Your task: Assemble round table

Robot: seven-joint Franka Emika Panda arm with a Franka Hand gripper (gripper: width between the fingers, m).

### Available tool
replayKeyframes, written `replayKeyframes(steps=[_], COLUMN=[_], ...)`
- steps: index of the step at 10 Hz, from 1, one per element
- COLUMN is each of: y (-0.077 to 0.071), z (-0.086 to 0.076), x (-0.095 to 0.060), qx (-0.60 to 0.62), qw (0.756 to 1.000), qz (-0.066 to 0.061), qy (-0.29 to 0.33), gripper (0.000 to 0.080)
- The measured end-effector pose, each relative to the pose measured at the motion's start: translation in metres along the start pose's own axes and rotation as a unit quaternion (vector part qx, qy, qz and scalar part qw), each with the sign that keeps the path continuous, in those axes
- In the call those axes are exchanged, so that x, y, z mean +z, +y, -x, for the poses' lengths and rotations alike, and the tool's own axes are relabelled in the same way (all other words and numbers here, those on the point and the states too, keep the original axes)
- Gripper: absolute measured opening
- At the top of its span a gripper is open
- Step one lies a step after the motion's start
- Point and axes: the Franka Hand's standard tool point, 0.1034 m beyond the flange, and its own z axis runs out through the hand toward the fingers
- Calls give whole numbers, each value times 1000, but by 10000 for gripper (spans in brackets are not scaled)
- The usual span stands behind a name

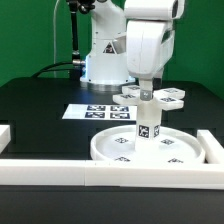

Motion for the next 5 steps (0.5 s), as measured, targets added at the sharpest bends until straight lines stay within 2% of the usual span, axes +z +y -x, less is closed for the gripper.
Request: replayKeyframes(steps=[5], y=[-1], z=[1], x=[4], qx=[-8], qw=[1000], qz=[-1], qy=[-7], gripper=[649])
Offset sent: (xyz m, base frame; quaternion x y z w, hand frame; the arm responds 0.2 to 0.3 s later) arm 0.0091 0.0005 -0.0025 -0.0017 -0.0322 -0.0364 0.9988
